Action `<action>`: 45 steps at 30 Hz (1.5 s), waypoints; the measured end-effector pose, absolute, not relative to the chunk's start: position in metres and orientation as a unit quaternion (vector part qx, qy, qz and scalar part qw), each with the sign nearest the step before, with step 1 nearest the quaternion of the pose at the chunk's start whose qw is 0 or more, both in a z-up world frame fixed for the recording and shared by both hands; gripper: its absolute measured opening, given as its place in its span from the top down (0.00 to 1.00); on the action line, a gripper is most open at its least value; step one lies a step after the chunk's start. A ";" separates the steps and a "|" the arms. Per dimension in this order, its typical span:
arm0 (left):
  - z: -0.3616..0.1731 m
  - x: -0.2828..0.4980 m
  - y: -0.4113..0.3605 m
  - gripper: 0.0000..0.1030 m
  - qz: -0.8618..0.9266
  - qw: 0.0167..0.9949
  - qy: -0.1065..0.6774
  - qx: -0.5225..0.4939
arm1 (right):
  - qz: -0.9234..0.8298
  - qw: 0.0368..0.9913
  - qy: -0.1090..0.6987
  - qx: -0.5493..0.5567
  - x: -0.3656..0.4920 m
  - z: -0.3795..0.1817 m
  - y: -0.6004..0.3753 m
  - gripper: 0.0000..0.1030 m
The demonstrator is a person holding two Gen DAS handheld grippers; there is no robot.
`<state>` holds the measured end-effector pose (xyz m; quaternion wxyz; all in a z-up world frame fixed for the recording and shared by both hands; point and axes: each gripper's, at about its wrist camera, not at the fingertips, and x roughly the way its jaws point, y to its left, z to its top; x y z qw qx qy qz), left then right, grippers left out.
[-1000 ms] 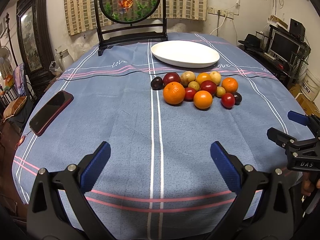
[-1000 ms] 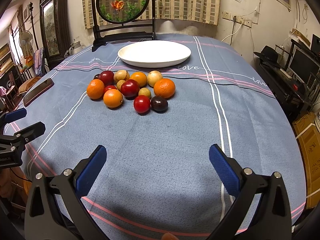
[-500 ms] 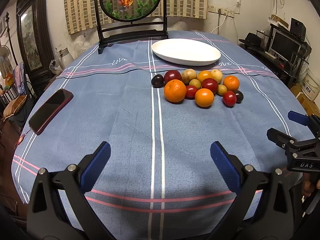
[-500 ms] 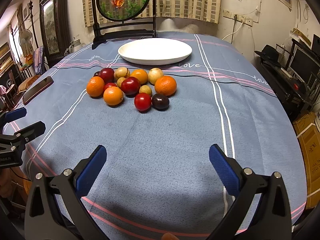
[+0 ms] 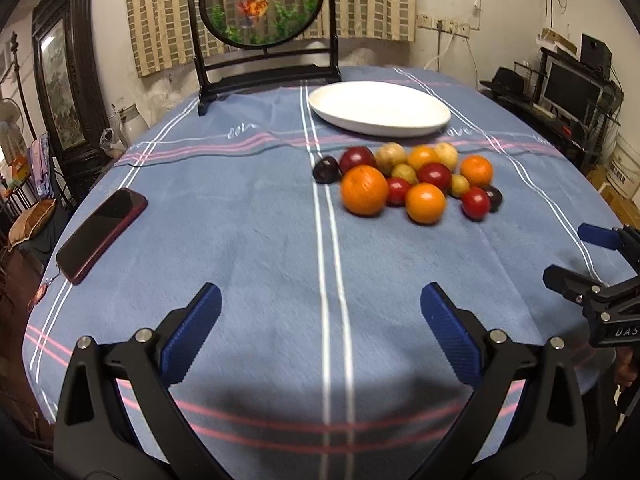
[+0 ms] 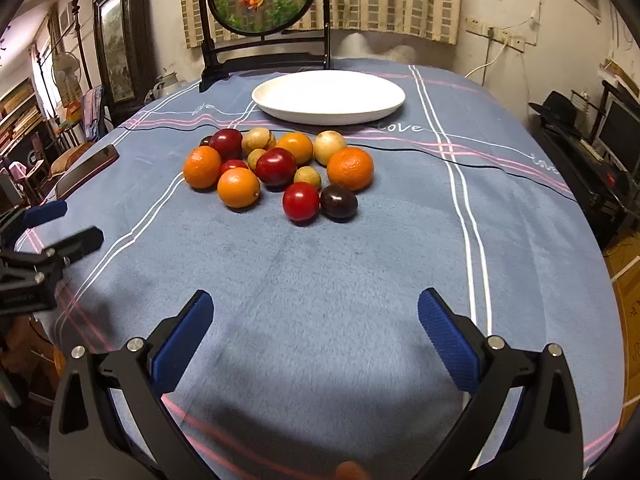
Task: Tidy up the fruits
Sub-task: 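Grasp the large mandarin orange with the left tool while the right tool grasps a dark plum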
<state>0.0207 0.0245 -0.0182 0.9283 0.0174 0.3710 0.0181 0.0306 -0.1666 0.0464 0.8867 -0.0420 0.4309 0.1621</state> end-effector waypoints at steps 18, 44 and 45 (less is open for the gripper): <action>-0.031 0.085 0.043 0.07 -0.041 0.925 0.379 -0.004 | 0.190 0.858 0.477 -0.011 0.119 0.023 -0.176 0.54; -0.057 0.170 0.028 0.52 -0.140 0.881 0.447 -0.072 | 0.261 0.832 0.483 0.083 0.150 0.014 -0.185 0.72; -0.057 0.172 0.028 0.54 -0.144 0.879 0.448 -0.075 | 0.262 0.831 0.483 0.084 0.149 0.015 -0.185 0.72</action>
